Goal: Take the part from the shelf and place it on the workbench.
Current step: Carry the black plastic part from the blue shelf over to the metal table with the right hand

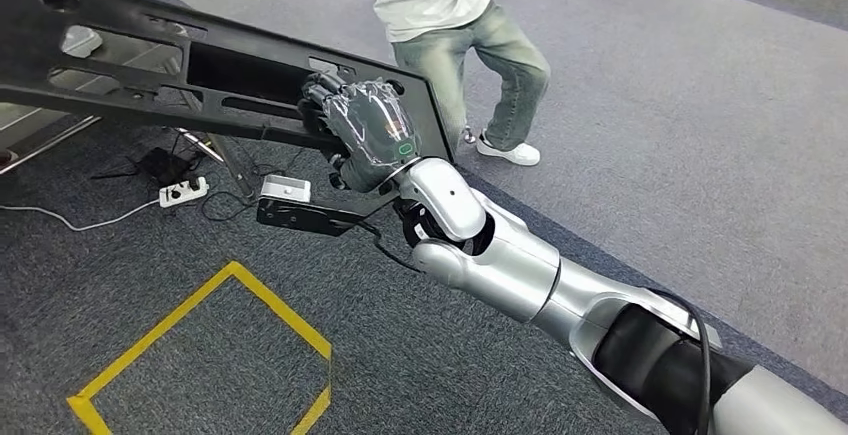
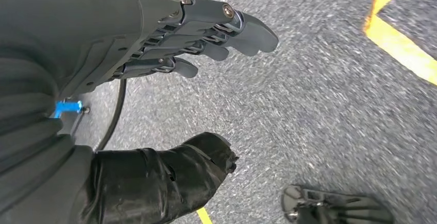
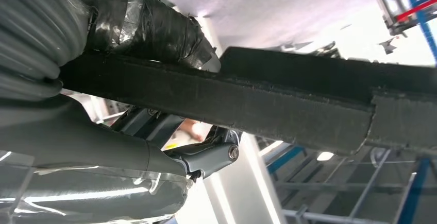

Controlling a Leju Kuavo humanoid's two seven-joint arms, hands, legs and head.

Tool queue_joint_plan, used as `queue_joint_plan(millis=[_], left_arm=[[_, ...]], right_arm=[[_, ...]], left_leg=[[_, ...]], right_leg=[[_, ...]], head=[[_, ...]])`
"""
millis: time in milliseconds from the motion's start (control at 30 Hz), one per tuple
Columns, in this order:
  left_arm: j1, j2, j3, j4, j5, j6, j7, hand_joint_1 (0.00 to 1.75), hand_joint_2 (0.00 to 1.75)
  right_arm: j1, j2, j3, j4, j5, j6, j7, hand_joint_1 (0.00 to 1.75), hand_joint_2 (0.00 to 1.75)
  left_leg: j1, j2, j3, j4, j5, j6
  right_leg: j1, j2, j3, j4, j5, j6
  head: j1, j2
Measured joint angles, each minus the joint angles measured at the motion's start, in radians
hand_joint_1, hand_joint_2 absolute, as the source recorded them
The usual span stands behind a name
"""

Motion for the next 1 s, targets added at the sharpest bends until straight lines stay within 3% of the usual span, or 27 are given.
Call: queue_joint_plan(millis=[67, 133, 200, 267, 333, 367, 400, 467, 533, 600, 667, 733, 800, 867, 900, 933, 1000], left_arm=[[-0.002, 0.0, 0.0, 0.0, 0.0, 0.0, -0.002, 0.0, 1.75], [-0.002, 0.0, 0.0, 0.0, 0.0, -0.001, -0.002, 0.0, 1.75], [0.0, -0.001, 0.001, 0.0, 0.0, -0.001, -0.002, 0.0, 1.75], [-0.002, -0.001, 0.001, 0.0, 0.0, -0.001, -0.002, 0.0, 1.75], [-0.005, -0.001, 0.001, 0.0, 0.0, -0.001, -0.002, 0.0, 1.75], [-0.006, -0.001, 0.001, 0.0, 0.0, -0.001, -0.002, 0.0, 1.75], [-0.006, -0.001, 0.001, 0.0, 0.0, -0.001, -0.002, 0.0, 1.75], [-0.005, -0.002, 0.002, 0.0, 0.0, -0.001, -0.002, 0.0, 1.75], [-0.006, -0.004, 0.002, 0.0, 0.0, -0.001, -0.002, 0.0, 1.75], [-0.006, -0.006, 0.002, 0.0, 0.001, 0.0, -0.002, 0.0, 1.75], [-0.002, -0.005, 0.003, 0.0, 0.006, 0.004, -0.005, 0.0, 1.75], [0.002, -0.006, 0.005, 0.0, 0.018, 0.009, -0.019, 0.0, 1.75], [0.0, -0.006, 0.012, 0.0, 0.031, 0.02, -0.049, 0.0, 1.75], [-0.002, -0.007, 0.023, 0.0, 0.042, 0.032, -0.079, 0.0, 1.75], [-0.002, -0.008, 0.027, 0.0, 0.045, 0.036, -0.087, 0.0, 1.75], [0.0, -0.008, 0.031, 0.0, 0.046, 0.038, -0.092, 0.0, 1.75], [0.001, -0.009, 0.036, 0.0, 0.048, 0.041, -0.096, 0.0, 1.75]], right_arm=[[-0.002, 0.0, 0.0, 0.0, 0.0, 0.0, 0.0, 1.75, 1.75], [-0.002, 0.0, 0.0, 0.0, 0.0, 0.002, 0.0, 1.75, 1.75], [-0.004, 0.0, 0.0, 0.0, 0.0, 0.003, 0.0, 1.75, 1.75], [-0.005, 0.0, 0.0, 0.0, 0.0, 0.004, 0.0, 1.75, 1.75], [-0.003, -0.002, 0.0, 0.0, 0.0, 0.007, 0.0, 1.75, 1.75], [-0.001, -0.003, 0.0, 0.0, 0.0, 0.009, 0.0, 1.75, 1.75], [0.001, -0.004, 0.0, 0.0, 0.0, 0.012, 0.0, 1.75, 1.75], [0.002, -0.006, 0.0, 0.0, 0.0, 0.016, 0.0, 1.75, 1.75], [0.001, -0.007, 0.0, -0.001, 0.0, 0.018, 0.0, 1.75, 1.75], [0.0, -0.007, 0.0, -0.002, 0.0, 0.019, 0.002, 1.75, 1.75], [-0.002, -0.008, 0.0, -0.003, 0.0, 0.021, 0.007, 1.75, 1.75], [-0.003, -0.008, 0.0, -0.008, 0.0, 0.024, 0.012, 1.75, 1.75], [-0.004, -0.01, 0.0, -0.015, 0.0, 0.025, 0.017, 1.75, 1.75], [-0.001, -0.012, 0.0, -0.019, 0.0, 0.026, 0.022, 1.75, 1.75], [0.001, -0.014, 0.0, -0.019, 0.0, 0.026, 0.024, 1.75, 1.75], [0.003, -0.015, 0.0, -0.02, 0.0, 0.026, 0.026, 1.75, 1.75], [0.005, -0.017, 0.0, -0.024, 0.0, 0.027, 0.027, 1.75, 1.75]], left_leg=[[-0.008, 0.019, 0.031, -0.062, 0.013, 0.013], [-0.012, 0.0, 0.032, -0.066, 0.011, 0.03], [-0.009, -0.019, 0.038, -0.071, 0.012, 0.041], [-0.006, -0.037, 0.045, -0.074, 0.012, 0.052], [-0.007, -0.057, 0.047, -0.073, 0.01, 0.06], [-0.008, -0.07, 0.049, -0.071, 0.008, 0.062], [-0.009, -0.083, 0.05, -0.07, 0.006, 0.062], [-0.01, -0.109, 0.054, -0.066, 0.002, 0.061], [-0.009, -0.132, 0.053, -0.062, -0.001, 0.056], [-0.003, -0.153, 0.047, -0.063, -0.001, 0.046], [0.001, -0.169, 0.045, -0.068, 0.0, 0.034], [-0.003, -0.13, 0.034, -0.045, -0.018, 0.025], [-0.004, -0.069, -0.012, 0.051, -0.066, 0.016], [0.002, -0.047, -0.072, 0.162, -0.104, 0.007], [0.005, -0.043, -0.086, 0.181, -0.1, 0.003], [0.007, -0.039, -0.08, 0.163, -0.079, -0.001], [0.008, -0.012, -0.022, 0.041, -0.016, -0.005]], right_leg=[[0.005, -0.015, 0.002, 0.004, -0.007, 0.01], [0.006, -0.03, 0.007, 0.003, -0.013, 0.021], [0.001, -0.012, 0.006, 0.019, -0.028, 0.032], [-0.004, 0.036, -0.034, 0.103, -0.071, 0.038], [-0.003, 0.063, -0.106, 0.234, -0.118, 0.038], [-0.003, 0.067, -0.133, 0.275, -0.123, 0.037], [-0.002, 0.07, -0.144, 0.281, -0.109, 0.035], [-0.002, 0.085, -0.113, 0.189, -0.038, 0.028], [-0.005, 0.133, -0.061, 0.067, 0.014, 0.018], [-0.004, 0.159, -0.037, 0.017, 0.02, 0.013], [-0.004, 0.138, -0.027, 0.003, 0.021, 0.009], [-0.01, 0.114, -0.012, -0.013, 0.024, 0.002], [-0.01, 0.088, -0.002, -0.02, 0.023, -0.004], [-0.009, 0.062, 0.001, -0.019, 0.018, -0.006], [-0.009, 0.05, 0.003, -0.019, 0.015, -0.005], [-0.01, 0.039, 0.004, -0.017, 0.012, -0.003], [-0.012, 0.019, 0.007, -0.01, 0.003, 0.005]], head=[[0.003, 0.0], [0.007, 0.0], [0.008, 0.0], [0.009, 0.0], [0.01, 0.0], [0.01, 0.0], [0.01, 0.0], [0.01, 0.0], [0.009, 0.0], [0.009, 0.0], [0.011, 0.0], [0.008, 0.0], [0.005, 0.0], [0.004, 0.0], [0.004, 0.0], [0.004, 0.0], [0.003, 0.0]])
